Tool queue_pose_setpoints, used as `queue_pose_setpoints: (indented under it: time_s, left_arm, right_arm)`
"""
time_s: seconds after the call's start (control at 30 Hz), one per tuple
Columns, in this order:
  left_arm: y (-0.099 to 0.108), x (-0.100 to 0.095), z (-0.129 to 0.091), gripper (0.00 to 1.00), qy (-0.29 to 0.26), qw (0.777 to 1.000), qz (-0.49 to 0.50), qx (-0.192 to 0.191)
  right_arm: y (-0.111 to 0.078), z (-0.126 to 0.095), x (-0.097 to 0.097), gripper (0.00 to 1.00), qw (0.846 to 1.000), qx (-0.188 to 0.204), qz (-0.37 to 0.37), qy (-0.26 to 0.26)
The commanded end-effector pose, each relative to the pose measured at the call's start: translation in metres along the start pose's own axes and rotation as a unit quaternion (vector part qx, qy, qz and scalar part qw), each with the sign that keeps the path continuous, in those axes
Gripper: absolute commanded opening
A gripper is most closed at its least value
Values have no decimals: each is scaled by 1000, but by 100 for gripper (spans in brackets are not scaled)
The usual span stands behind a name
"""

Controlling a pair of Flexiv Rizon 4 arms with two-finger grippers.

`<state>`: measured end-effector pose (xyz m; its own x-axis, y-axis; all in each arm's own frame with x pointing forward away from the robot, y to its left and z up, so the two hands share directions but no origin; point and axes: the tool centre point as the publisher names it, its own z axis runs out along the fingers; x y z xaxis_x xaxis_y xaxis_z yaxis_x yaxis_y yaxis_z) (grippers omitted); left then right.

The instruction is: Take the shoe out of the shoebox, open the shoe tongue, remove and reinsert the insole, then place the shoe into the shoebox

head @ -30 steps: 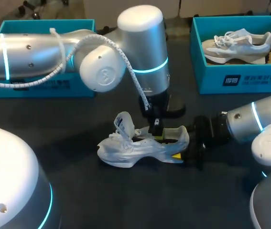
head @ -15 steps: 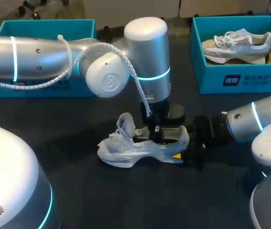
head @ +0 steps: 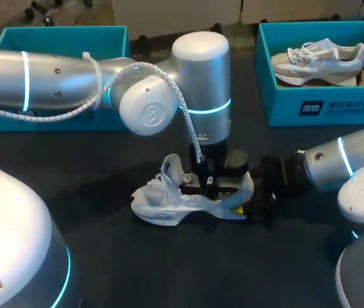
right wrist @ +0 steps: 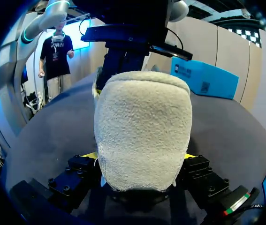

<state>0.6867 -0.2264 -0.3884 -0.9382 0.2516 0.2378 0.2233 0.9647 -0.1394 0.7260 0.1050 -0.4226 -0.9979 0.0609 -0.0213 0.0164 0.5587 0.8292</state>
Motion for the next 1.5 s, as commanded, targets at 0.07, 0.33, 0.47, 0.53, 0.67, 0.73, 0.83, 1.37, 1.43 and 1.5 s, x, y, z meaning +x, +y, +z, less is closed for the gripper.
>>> queue_pose_setpoints:
  time_s: [0.07,0.33,0.47,0.53,0.67,0.73,0.83,1.37,1.43,1.5]
  left_arm:
    - [-1,-4,9,1,4,1000,0,0]
    - [-2,-8,11,33,-14,1000,11,6]
    - [-1,-13,14,48,-25,1000,15,1]
    - [-1,-15,17,47,-30,999,17,-1]
    - [0,-19,24,45,-39,999,21,-6]
    - [1,-21,27,46,-43,999,25,-7]
    - [2,-23,30,45,-45,999,26,-8]
    - [11,-34,50,20,-87,996,23,-19]
    - [12,-35,51,21,-89,996,19,-21]
    - [13,-36,52,19,-97,995,9,-18]
  right_arm:
    - [-5,2,-4,0,1000,2,0,0]
    - [-5,2,-4,0,1000,2,0,0]
    - [-5,2,-4,0,1000,2,0,0]
    - [-5,2,-4,0,1000,2,0,0]
    - [-5,2,-4,0,1000,2,0,0]
    - [-5,2,-4,0,1000,2,0,0]
    - [-5,2,-4,0,1000,2,0,0]
    - [-5,2,-4,0,1000,2,0,0]
    - [-5,2,-4,0,1000,2,0,0]
    - [-5,2,-4,0,1000,2,0,0]
